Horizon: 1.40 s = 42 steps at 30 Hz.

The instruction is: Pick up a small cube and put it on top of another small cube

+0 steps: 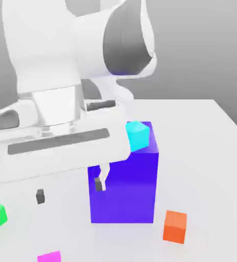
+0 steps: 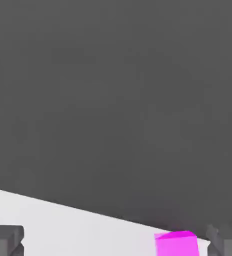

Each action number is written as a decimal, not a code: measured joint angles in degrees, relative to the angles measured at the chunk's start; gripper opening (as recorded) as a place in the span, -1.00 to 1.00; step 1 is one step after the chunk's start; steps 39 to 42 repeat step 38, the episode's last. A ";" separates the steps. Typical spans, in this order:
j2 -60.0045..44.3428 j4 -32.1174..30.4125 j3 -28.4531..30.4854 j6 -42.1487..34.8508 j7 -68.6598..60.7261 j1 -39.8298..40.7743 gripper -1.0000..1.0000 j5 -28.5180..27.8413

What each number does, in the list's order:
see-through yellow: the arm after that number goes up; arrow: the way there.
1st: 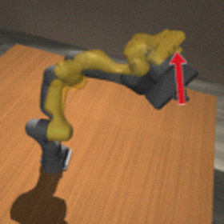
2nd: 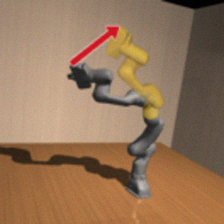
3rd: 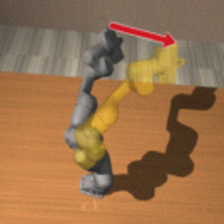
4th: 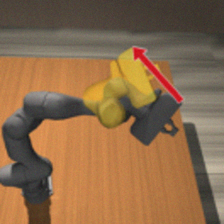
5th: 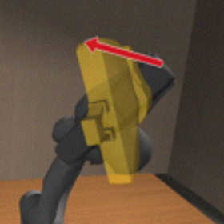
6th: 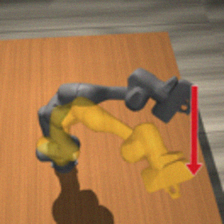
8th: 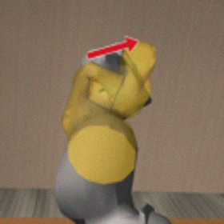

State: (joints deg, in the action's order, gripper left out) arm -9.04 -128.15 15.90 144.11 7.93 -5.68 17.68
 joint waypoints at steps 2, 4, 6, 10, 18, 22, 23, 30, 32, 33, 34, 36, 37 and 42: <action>-3.72 0.17 0.05 1.24 -1.75 0.70 0.00 -0.27; -7.31 0.31 0.27 2.54 -3.19 1.35 0.00 -1.00; -10.78 0.42 0.73 3.92 -4.37 1.85 0.00 -2.11; -18.38 1.53 -0.16 8.39 -6.81 3.45 0.00 -1.77; -23.47 2.73 -2.53 12.02 -8.46 5.40 -1.00 0.31; -17.70 1.29 0.05 7.75 -6.44 3.44 -1.00 -2.52; -15.66 0.63 1.04 6.37 -6.12 3.25 -1.00 -3.45; -4.71 -7.99 11.76 3.78 -18.31 15.40 -1.00 -5.96; -6.94 -8.35 10.96 6.04 -21.60 17.84 -1.00 -3.23; -8.63 -8.28 9.91 7.46 -23.02 18.96 -1.00 -1.55; -10.47 -8.16 8.65 8.96 -24.40 20.09 -1.00 0.22; -11.71 -8.07 7.75 9.97 -25.28 20.88 1.00 1.38; -11.71 -8.07 7.75 9.97 -25.28 20.88 1.00 1.38; -11.71 -8.07 7.75 9.97 -25.28 20.88 1.00 1.38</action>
